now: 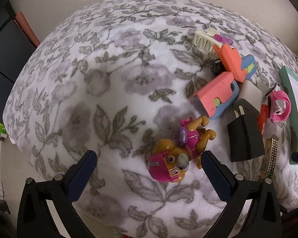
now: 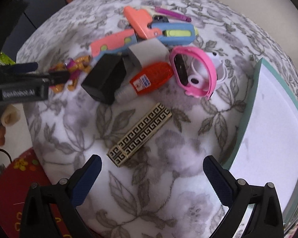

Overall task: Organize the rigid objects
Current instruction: 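Lower the left tool to the pink toy figure while the right tool approaches the gold bar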

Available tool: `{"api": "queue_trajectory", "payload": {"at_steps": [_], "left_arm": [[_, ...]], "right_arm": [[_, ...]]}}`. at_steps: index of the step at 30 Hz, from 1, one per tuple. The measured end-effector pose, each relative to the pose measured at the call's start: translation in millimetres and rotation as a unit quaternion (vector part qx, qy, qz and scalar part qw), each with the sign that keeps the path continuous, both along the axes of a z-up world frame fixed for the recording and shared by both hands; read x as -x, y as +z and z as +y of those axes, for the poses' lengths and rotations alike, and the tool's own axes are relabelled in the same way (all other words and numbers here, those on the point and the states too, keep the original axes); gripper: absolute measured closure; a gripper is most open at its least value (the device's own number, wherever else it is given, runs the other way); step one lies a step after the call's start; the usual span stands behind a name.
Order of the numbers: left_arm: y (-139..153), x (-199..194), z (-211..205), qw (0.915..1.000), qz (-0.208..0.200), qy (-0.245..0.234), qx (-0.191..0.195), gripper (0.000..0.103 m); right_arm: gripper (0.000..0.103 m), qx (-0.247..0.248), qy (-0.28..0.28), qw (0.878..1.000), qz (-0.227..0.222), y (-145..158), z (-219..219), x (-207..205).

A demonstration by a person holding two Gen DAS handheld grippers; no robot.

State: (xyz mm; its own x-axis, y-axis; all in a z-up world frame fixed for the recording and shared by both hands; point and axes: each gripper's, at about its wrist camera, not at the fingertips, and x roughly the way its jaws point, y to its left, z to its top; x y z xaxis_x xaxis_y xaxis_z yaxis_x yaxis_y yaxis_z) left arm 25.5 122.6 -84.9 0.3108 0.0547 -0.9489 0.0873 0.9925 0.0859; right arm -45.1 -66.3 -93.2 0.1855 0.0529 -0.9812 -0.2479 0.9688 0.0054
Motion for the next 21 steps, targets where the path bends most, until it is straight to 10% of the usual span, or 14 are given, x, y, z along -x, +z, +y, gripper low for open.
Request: {"api": "queue_trajectory", "payload": {"at_steps": [21], "left_arm": [[-9.1, -4.6, 0.6, 0.9999, 0.001, -0.010, 0.011, 0.000]], "right_arm": [[0.001, -0.004, 0.009, 1.000, -0.023, -13.5, 5.6, -47.4]]}}
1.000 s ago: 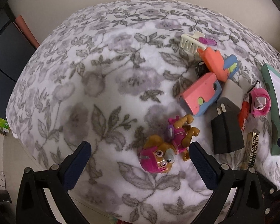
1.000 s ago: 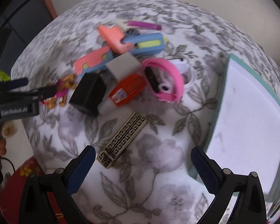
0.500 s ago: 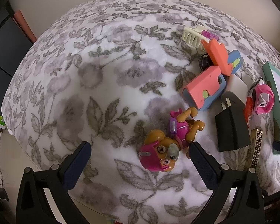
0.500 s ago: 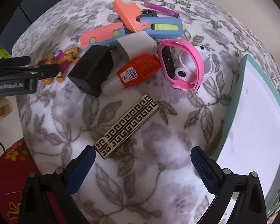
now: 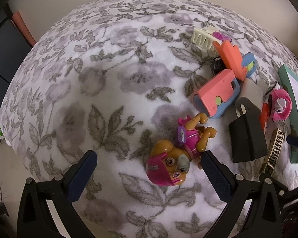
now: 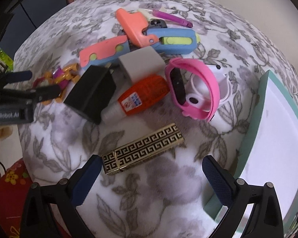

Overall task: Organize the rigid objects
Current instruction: 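Lower the left tool to the pink toy figure while the right tool approaches the gold bar, then close the left tool on the pink toy figure while the right tool grasps the gold bar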

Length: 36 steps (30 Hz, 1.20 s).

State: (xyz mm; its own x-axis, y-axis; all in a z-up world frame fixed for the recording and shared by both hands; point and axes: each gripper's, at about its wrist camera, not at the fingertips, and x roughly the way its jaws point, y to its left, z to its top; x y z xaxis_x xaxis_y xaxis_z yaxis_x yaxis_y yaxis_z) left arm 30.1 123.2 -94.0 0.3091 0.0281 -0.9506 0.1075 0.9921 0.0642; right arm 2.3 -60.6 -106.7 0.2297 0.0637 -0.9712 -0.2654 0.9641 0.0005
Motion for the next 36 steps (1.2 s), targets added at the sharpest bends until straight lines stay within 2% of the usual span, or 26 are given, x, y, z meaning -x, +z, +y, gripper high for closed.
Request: {"api": "queue_trajectory", "payload": {"at_steps": [10, 17, 25, 28, 31, 36], "left_arm": [[-6.1, -5.1, -0.2, 0.9999, 0.005, -0.006, 0.009, 0.000], [-6.6, -4.4, -1.3, 0.9999, 0.004, -0.007, 0.010, 0.001], [-8.1, -5.6, 0.1, 0.9999, 0.004, -0.009, 0.013, 0.001], [-7.7, -5.0, -0.2, 0.9996, 0.007, -0.012, 0.024, 0.008], [-6.7, -3.8, -2.8, 0.9995, 0.005, -0.016, 0.026, 0.011], [-2.5, -3.1, -8.7, 0.9975, 0.007, -0.029, 0.064, 0.043]], "right_arm": [[0.002, 0.008, 0.012, 1.000, 0.001, -17.8, 6.8, -20.8], [0.002, -0.002, 0.006, 1.000, -0.011, -15.8, 8.9, -32.0], [0.010, -0.008, 0.013, 1.000, -0.015, -17.8, 14.5, -41.2], [0.012, -0.010, 0.016, 1.000, -0.019, -15.8, 16.9, -36.5], [0.020, -0.014, 0.021, 0.999, -0.025, -13.8, 20.8, -33.7], [0.020, -0.018, 0.018, 0.999, -0.022, -13.3, 26.2, -33.1]]}}
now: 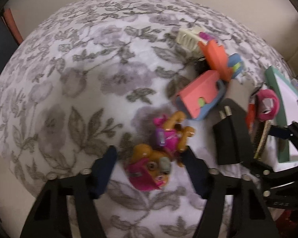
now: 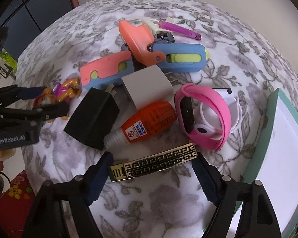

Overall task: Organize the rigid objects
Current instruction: 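Close the left tool on the pink toy figure while the right tool grasps the gold bar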

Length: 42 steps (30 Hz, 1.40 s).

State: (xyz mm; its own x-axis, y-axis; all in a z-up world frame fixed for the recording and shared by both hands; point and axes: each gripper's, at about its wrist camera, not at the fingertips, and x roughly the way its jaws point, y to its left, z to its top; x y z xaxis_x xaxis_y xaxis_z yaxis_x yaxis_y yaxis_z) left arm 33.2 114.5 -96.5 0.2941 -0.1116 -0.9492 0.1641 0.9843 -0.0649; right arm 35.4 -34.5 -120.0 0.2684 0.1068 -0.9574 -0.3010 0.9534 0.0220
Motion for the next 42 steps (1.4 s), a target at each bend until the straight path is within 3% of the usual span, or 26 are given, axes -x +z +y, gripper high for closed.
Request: {"api": "queue_trajectory", "payload": {"at_steps": [2, 20, 28, 35, 42], "left_arm": [[1.5, 0.1, -3.9, 1.0000, -0.001, -0.007, 0.003, 0.048], [12.2, 8.9, -0.4, 0.9998, -0.015, 0.009, 0.000, 0.050], [52.1, 8.1, -1.4, 0.9989, -0.043, 0.017, 0.005, 0.050], [100.6, 1.6, -21.0, 0.9970, -0.077, 0.012, 0.003, 0.050], [129.5, -13.1, -71.3, 0.9959, -0.090, -0.001, -0.002, 0.050]], "right_arm": [[0.020, -0.004, -0.003, 1.000, 0.000, 0.9, -0.8, 0.9], [0.020, -0.030, -0.024, 0.999, -0.001, 15.1, -27.7, 7.2], [0.020, -0.069, -0.056, 0.996, -0.027, 42.2, -50.6, 15.0], [0.020, -0.109, -0.124, 0.984, -0.073, 80.6, -89.3, 24.0], [0.020, -0.089, -0.219, 0.967, -0.096, 95.0, -140.1, 30.0]]}}
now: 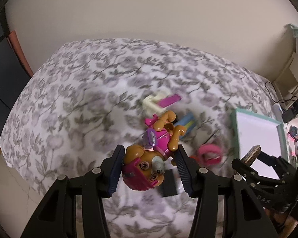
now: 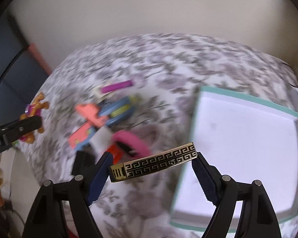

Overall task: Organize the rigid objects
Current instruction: 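Close the left tool on the pink toy figure while the right tool grasps the gold bar, then carry both objects over the white tray and open both tools to release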

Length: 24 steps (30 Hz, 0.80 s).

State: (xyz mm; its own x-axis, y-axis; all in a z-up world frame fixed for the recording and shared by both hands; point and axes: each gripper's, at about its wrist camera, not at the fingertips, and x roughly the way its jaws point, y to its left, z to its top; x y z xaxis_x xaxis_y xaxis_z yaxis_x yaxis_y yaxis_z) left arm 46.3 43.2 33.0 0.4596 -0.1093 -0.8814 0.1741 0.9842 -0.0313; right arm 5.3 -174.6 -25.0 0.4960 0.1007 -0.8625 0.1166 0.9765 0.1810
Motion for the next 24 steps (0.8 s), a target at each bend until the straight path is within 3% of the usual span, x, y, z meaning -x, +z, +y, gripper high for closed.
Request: {"api": "queue_trajectory", "payload": {"at_steps": [6, 10, 18, 24], "left_arm": [[6.5, -5.7, -58.5, 0.9996, 0.005, -0.028, 0.007, 0.050], [5.8, -6.5, -100.8, 0.9985, 0.008, -0.051, 0.017, 0.049], [-14.8, -4.1, -181.0, 0.9939, 0.018, -0.108, 0.008, 0.049], [-28.1, -1.3, -216.2, 0.9908, 0.017, -0.134, 0.008, 0.049]], "right_arm": [[0.020, 0.024, -0.099, 0.995, -0.002, 6.6, -50.2, 9.0], [0.020, 0.012, -0.153, 0.988, 0.002, 3.7, -80.0, 13.1], [0.020, 0.059, -0.262, 0.963, 0.008, 4.2, -139.0, 25.7], [0.020, 0.089, -0.297, 0.951, -0.003, 8.2, -168.4, 32.1]]}}
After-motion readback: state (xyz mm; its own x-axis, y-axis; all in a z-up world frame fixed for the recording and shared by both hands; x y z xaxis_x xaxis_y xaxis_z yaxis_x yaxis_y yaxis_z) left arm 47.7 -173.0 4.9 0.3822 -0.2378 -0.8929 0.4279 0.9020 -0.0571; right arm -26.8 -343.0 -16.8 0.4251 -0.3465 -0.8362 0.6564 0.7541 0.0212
